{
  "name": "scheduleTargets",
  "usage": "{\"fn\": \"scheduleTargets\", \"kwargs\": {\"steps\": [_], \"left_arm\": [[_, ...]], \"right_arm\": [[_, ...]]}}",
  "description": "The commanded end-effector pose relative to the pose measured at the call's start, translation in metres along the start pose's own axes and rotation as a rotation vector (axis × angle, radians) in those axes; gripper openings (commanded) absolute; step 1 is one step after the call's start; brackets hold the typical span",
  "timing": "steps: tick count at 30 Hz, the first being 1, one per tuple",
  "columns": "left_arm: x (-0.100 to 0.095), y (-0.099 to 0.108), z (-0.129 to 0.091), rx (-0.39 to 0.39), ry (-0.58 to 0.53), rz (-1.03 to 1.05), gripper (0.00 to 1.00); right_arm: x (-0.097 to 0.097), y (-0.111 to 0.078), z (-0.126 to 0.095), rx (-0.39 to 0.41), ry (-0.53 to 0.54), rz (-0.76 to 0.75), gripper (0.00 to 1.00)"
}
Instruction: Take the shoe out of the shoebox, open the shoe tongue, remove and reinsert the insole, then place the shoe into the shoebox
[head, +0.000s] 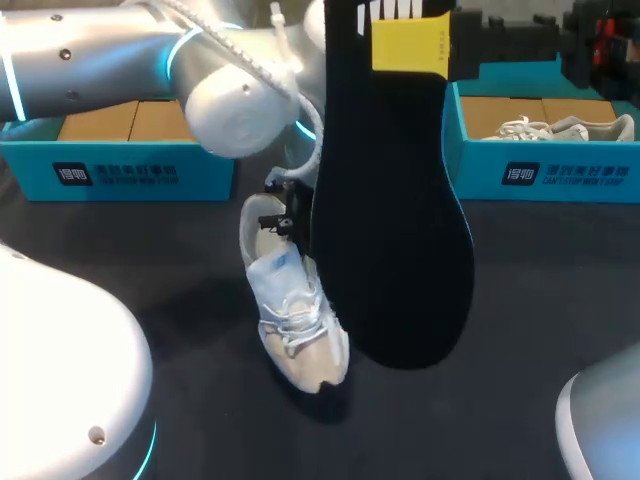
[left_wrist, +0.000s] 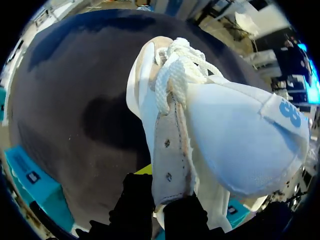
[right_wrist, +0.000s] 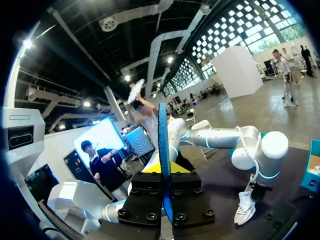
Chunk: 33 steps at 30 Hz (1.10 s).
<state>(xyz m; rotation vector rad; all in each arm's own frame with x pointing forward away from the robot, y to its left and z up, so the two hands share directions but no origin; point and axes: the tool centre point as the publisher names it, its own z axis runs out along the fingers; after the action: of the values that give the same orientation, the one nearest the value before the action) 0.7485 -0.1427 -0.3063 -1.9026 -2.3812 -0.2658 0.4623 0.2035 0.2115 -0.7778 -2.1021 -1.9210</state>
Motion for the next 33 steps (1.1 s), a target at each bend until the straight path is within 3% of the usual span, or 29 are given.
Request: {"fn": "scheduleTargets", "kwargs": {"steps": [1,16,33], "left_arm": [[-0.009,-0.004,-0.002,-0.098,0.053,0.211,0.00],[-0.042,-0.016,0.008,0.024,0.065,0.214,0.00],[-0.050,-0.055,0.036,0.072,0.115,0.258,0.00]], "right_arm": [[0.001,-0.008,0.004,-0.013,0.004,0.002,0.00],[0.001,-0.008,0.004,-0.013,0.004,0.002,0.00],[0.001,-0.008,0.004,-0.013,0.004,0.002,0.00]]}}
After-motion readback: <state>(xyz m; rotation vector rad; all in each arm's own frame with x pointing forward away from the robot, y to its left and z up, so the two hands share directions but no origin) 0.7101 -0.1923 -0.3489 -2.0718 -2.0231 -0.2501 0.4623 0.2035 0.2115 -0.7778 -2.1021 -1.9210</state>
